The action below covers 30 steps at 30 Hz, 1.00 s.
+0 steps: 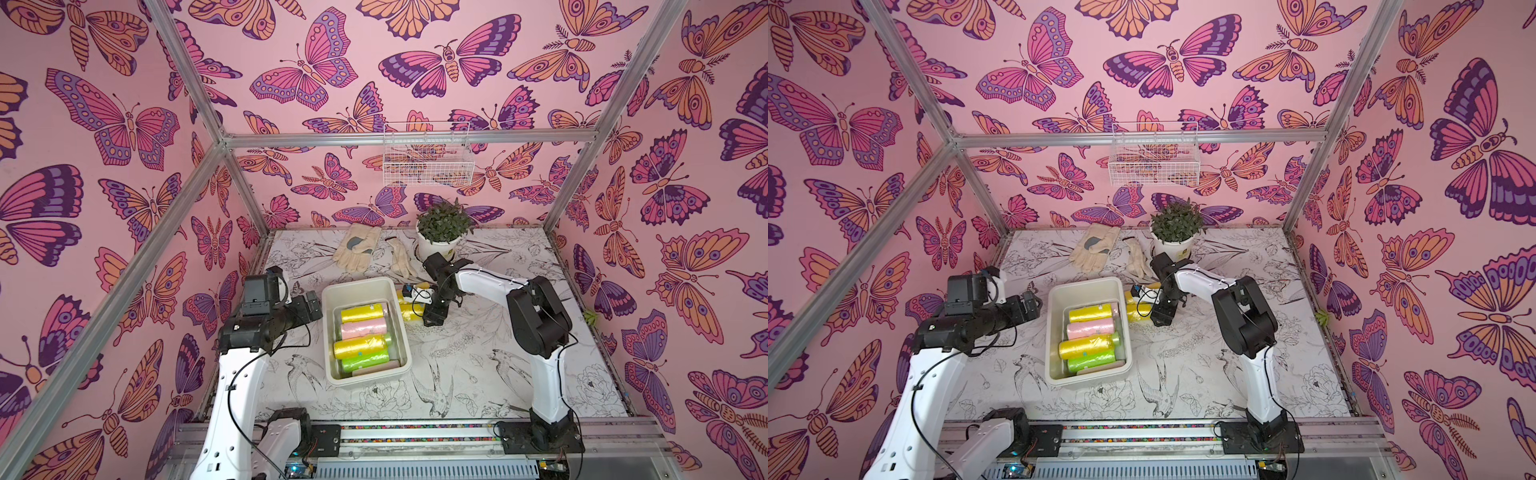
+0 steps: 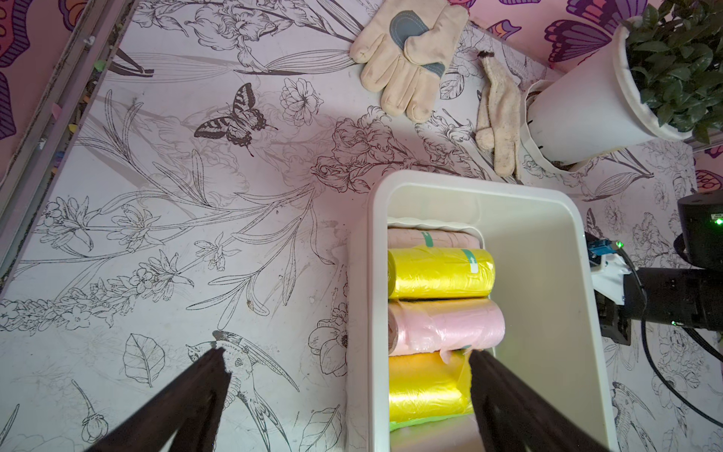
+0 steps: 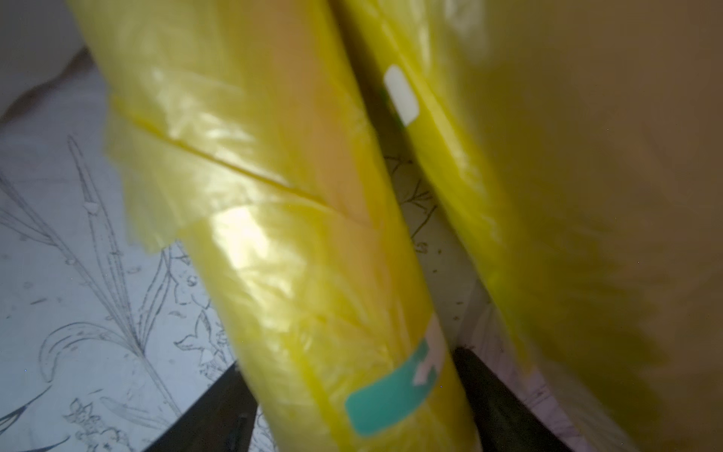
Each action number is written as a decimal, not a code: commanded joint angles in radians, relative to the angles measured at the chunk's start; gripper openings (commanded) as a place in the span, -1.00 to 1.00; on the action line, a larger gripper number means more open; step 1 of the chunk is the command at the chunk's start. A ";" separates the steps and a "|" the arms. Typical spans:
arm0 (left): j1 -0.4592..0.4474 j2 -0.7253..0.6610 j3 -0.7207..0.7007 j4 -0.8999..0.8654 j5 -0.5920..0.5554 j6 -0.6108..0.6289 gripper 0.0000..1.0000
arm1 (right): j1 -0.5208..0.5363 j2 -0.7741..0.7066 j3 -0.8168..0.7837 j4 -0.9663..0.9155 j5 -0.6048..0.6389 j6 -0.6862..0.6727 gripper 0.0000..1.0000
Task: Put the roll of trash bags into the storage box
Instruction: Pick up the roll of trash bags from the center of the board.
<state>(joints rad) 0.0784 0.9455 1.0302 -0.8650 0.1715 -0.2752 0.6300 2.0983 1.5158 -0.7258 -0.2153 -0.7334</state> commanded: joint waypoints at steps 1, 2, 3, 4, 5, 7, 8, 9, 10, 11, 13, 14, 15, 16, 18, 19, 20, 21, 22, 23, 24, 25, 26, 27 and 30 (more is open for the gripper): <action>0.006 0.000 -0.007 -0.017 -0.003 -0.008 1.00 | 0.013 -0.009 -0.044 -0.007 0.033 0.008 0.56; 0.006 -0.002 -0.007 -0.017 -0.003 -0.009 1.00 | 0.013 -0.011 -0.043 -0.005 0.041 0.010 0.53; 0.006 -0.002 -0.007 -0.017 -0.004 -0.009 1.00 | 0.014 -0.011 -0.040 -0.006 0.050 0.016 0.48; 0.006 -0.002 -0.006 -0.017 -0.003 -0.008 1.00 | 0.013 -0.011 -0.034 -0.003 0.058 0.024 0.42; 0.006 -0.001 -0.007 -0.017 -0.004 -0.009 1.00 | 0.014 -0.009 -0.029 -0.004 0.057 0.030 0.36; 0.006 0.001 -0.007 -0.017 -0.004 -0.009 1.00 | 0.015 -0.009 -0.022 -0.009 0.039 0.032 0.23; 0.006 0.002 -0.007 -0.017 -0.004 -0.009 1.00 | 0.015 -0.008 -0.020 -0.008 0.032 0.034 0.17; 0.006 0.001 -0.007 -0.017 -0.004 -0.007 1.00 | 0.014 -0.008 -0.020 -0.006 0.029 0.035 0.12; 0.006 0.000 -0.007 -0.017 -0.004 -0.007 1.00 | 0.013 -0.006 -0.022 -0.006 0.030 0.037 0.02; 0.006 -0.002 -0.007 -0.016 -0.004 -0.008 1.00 | 0.013 -0.006 -0.024 -0.006 0.030 0.037 -0.09; 0.006 -0.005 -0.007 -0.018 -0.009 -0.007 1.00 | 0.009 -0.014 -0.031 -0.007 0.031 0.037 -0.26; 0.006 -0.004 -0.007 -0.018 -0.012 -0.007 1.00 | 0.008 -0.019 -0.034 -0.006 0.030 0.038 -0.27; 0.006 -0.004 -0.007 -0.018 -0.012 -0.007 1.00 | 0.005 -0.026 -0.037 -0.005 0.029 0.043 -0.33; 0.006 -0.007 -0.007 -0.018 -0.012 -0.007 1.00 | 0.001 -0.035 -0.038 -0.006 0.029 0.049 -0.40; 0.005 -0.008 -0.007 -0.019 -0.009 -0.007 1.00 | -0.003 -0.057 -0.045 -0.012 0.032 0.062 -0.58; 0.005 -0.007 -0.007 -0.018 -0.010 -0.006 1.00 | -0.005 -0.071 -0.051 -0.015 0.030 0.069 -0.64; 0.006 -0.006 -0.007 -0.018 -0.012 -0.006 1.00 | -0.007 -0.092 -0.064 -0.016 0.027 0.079 -0.66; 0.006 -0.006 -0.007 -0.019 -0.013 -0.005 1.00 | -0.010 -0.117 -0.082 -0.009 0.020 0.086 -0.68; 0.006 -0.006 -0.008 -0.019 -0.015 -0.004 1.00 | -0.010 -0.141 -0.100 -0.001 0.016 0.094 -0.68; 0.006 -0.008 -0.008 -0.019 -0.018 -0.004 1.00 | -0.010 -0.170 -0.121 0.013 0.012 0.104 -0.68; 0.006 -0.008 -0.007 -0.020 -0.022 -0.004 1.00 | -0.009 -0.200 -0.140 0.026 0.011 0.117 -0.68; 0.006 -0.010 -0.008 -0.020 -0.023 -0.004 1.00 | -0.010 -0.225 -0.153 0.035 0.013 0.132 -0.69; 0.006 -0.011 -0.009 -0.020 -0.024 -0.005 1.00 | -0.010 -0.255 -0.169 0.044 0.018 0.150 -0.70; 0.006 -0.012 -0.009 -0.020 -0.026 -0.006 1.00 | -0.011 -0.286 -0.183 0.049 0.024 0.167 -0.72; 0.006 -0.013 -0.010 -0.020 -0.027 -0.007 1.00 | -0.010 -0.367 -0.220 0.050 0.061 0.204 -0.81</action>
<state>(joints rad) 0.0784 0.9440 1.0302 -0.8654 0.1570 -0.2749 0.6231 1.8164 1.3102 -0.6971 -0.1757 -0.5922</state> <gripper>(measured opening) 0.999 0.418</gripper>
